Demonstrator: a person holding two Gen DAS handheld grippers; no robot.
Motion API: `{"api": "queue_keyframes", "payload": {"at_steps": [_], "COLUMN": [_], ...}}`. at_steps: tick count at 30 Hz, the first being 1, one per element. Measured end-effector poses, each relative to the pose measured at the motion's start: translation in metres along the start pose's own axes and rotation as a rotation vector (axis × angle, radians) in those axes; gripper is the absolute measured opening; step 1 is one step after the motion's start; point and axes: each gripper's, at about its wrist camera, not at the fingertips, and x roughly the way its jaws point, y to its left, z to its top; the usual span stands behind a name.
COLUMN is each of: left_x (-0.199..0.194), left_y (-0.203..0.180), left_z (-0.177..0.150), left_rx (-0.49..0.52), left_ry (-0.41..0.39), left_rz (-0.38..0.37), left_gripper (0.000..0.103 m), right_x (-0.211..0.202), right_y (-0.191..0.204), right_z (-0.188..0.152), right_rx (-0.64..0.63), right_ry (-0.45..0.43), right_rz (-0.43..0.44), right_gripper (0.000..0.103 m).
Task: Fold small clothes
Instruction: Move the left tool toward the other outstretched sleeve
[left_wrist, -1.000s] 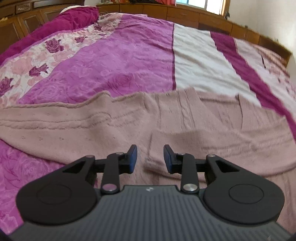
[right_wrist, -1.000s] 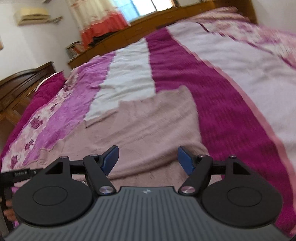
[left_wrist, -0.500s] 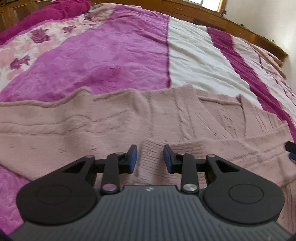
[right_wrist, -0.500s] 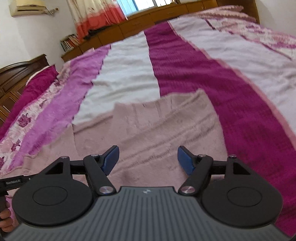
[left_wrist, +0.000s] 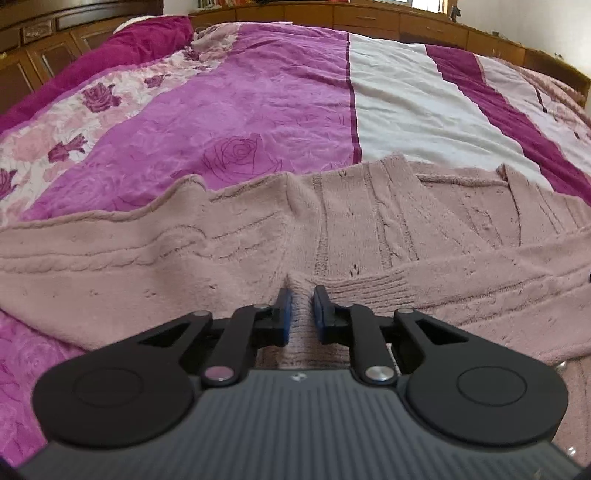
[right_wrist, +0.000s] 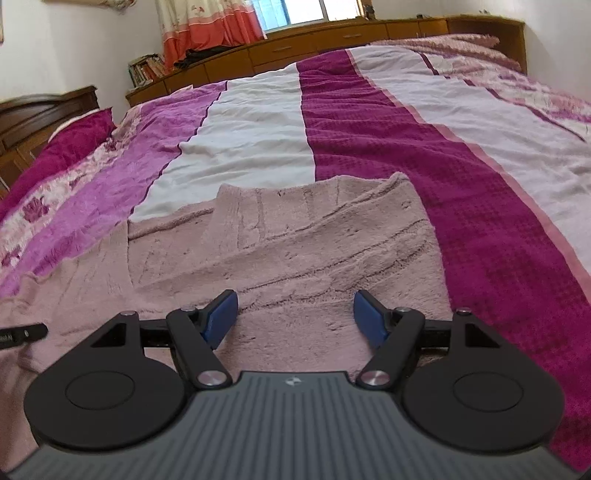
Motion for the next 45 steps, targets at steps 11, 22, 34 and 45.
{"api": "queue_keyframes", "payload": {"at_steps": [11, 22, 34, 45], "left_x": [-0.025, -0.079, -0.126, -0.128], "left_y": [0.012, 0.033, 0.058, 0.111], "left_z": [0.001, -0.007, -0.021, -0.034], "left_rx": [0.000, -0.073, -0.112, -0.179], "left_ry": [0.016, 0.047, 0.068, 0.085], "left_rz": [0.068, 0.026, 0.043, 0.163], "left_gripper": [0.046, 0.058, 0.070, 0.070], "right_x": [-0.025, -0.081, -0.129, -0.142], "right_y": [0.001, 0.017, 0.032, 0.024], "right_z": [0.003, -0.012, -0.034, -0.062], "right_rx": [0.059, 0.090, 0.111, 0.140], "right_ry": [-0.004, -0.025, -0.028, 0.021], "right_rz": [0.020, 0.100, 0.142, 0.105], "right_gripper": [0.076, 0.076, 0.083, 0.088]}}
